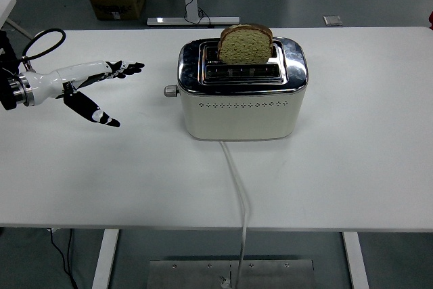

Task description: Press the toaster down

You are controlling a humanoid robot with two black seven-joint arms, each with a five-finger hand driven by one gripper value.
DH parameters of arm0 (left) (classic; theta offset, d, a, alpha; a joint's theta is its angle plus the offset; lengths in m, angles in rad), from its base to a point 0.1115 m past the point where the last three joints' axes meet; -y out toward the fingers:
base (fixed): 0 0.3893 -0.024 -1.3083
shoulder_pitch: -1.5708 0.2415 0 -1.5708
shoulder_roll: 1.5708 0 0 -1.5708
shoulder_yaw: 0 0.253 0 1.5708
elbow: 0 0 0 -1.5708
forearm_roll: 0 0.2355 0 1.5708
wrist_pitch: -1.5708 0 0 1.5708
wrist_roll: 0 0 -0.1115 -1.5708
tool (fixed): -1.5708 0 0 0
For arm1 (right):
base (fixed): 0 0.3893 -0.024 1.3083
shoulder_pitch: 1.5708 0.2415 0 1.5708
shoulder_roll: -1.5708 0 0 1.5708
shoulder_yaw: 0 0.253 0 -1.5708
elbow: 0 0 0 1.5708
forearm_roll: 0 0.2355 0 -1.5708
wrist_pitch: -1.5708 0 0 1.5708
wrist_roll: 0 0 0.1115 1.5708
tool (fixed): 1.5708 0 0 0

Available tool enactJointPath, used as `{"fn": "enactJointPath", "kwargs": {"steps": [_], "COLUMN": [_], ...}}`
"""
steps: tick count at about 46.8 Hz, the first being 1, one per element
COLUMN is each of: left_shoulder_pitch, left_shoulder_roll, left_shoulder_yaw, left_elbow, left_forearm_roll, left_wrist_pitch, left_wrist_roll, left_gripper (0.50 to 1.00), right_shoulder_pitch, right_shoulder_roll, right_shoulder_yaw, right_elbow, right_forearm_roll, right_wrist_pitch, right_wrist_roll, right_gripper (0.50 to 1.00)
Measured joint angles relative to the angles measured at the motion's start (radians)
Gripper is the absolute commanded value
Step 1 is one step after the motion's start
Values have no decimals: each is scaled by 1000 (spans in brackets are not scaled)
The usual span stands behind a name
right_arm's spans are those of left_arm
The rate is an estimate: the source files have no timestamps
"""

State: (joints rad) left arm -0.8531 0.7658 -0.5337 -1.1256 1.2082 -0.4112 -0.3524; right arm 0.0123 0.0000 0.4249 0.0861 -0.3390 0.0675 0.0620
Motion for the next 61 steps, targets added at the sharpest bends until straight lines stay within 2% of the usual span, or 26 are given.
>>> {"fn": "enactJointPath", "kwargs": {"steps": [15, 61], "left_shoulder_pitch": [-1, -10], "left_shoulder_roll": [-7, -40], "left_shoulder_yaw": [12, 36], "left_elbow": [-5, -5], "left_forearm_roll": [74, 100], "left_wrist_pitch": [0, 5], "left_wrist_roll": [-8, -7], "left_gripper": [1000, 1000], "right_shoulder_pitch": [0, 0], "right_shoulder_roll": [0, 0], "right_shoulder_yaw": [0, 0], "right_elbow": [0, 0], "right_forearm_roll": [0, 0], "right_wrist_pitch": [0, 0], "right_wrist_roll": [0, 0], "right_gripper": [998, 998]}}
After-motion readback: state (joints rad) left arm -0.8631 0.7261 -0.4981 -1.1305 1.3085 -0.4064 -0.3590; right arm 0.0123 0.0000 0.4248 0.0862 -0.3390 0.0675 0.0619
